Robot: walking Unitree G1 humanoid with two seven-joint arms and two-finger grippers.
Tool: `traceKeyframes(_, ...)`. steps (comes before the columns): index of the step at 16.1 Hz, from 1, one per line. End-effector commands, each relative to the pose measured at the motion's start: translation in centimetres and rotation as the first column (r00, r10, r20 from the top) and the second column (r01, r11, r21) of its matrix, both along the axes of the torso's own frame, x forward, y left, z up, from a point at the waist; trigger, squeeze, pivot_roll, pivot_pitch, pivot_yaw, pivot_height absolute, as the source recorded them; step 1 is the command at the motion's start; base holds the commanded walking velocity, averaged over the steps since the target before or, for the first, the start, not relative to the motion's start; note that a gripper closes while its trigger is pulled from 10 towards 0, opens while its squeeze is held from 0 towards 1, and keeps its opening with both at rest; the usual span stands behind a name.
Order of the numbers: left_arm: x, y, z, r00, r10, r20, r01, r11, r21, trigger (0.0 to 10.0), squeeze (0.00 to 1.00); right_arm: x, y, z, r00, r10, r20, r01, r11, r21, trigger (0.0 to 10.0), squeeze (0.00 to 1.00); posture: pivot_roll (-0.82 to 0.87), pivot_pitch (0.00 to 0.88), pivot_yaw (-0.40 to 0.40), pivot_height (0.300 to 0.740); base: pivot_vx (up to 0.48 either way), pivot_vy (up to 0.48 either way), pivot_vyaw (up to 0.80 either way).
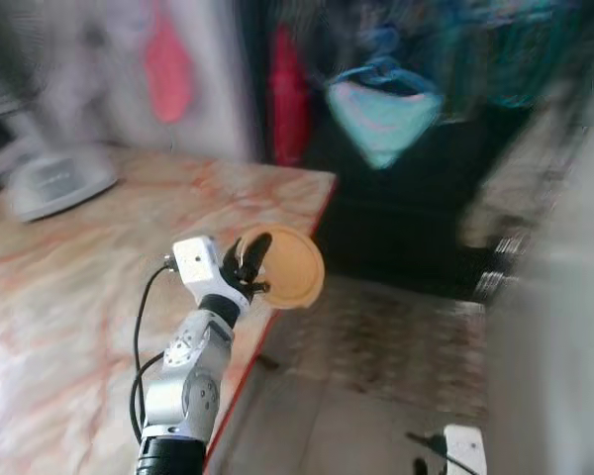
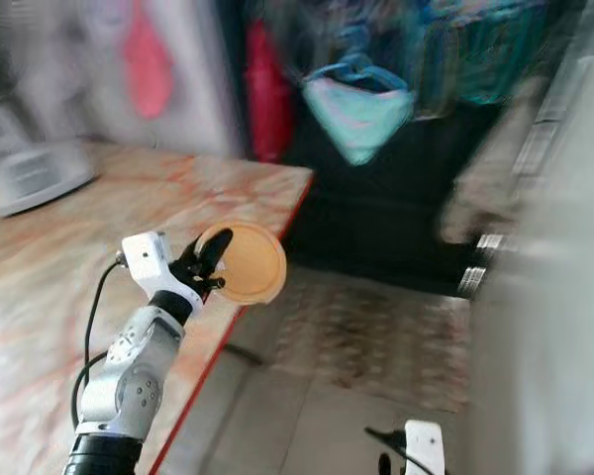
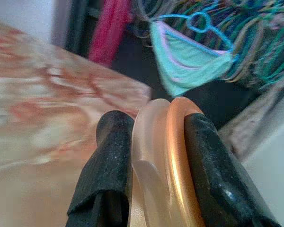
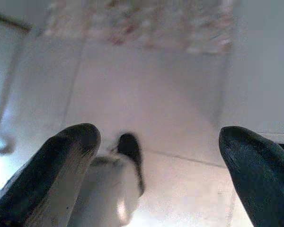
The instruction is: Restocking fridge
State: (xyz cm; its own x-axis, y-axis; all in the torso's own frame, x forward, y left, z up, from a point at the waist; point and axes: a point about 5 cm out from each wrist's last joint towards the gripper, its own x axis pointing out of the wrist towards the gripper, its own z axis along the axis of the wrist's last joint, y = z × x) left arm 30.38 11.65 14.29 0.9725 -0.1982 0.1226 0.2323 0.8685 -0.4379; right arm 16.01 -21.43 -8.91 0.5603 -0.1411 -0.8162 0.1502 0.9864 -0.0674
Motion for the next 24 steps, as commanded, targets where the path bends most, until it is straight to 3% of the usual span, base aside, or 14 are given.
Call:
traceKeyframes(1, 0.0, 0.5, -0.3, 0.999, 0.035, 0.002, -0.035, 0.999, 0.004, 10.0, 0.0, -0.7, 0.4, -0.4, 0.999, 0.022, -0.031, -0.022, 1.0, 0.011, 10.0, 0.0, -0.09, 0.0, 0.081, 0.74, 0.0, 0.0, -0.79)
traceKeyframes(8, 0.3, 1.0, -0.7, 0.996, 0.085, 0.008, -0.085, 0.996, -0.032, 10.0, 0.0, -0.5, -0.9, 0.0, 0.998, 0.047, -0.036, -0.048, 0.999, -0.022, 10.0, 0.0, -0.11, 0.0, 0.035, 0.74, 0.0, 0.0, -0.79)
traceKeyframes(24, 0.9, 1.6, -0.7, 0.997, 0.07, 0.021, -0.071, 0.998, 0.003, 10.0, 0.0, -0.5, -0.1, -0.2, 0.999, 0.039, -0.035, -0.04, 0.999, -0.007, 10.0, 0.0, -0.1, 0.0, 0.075, 0.74, 0.0, 0.0, -0.79)
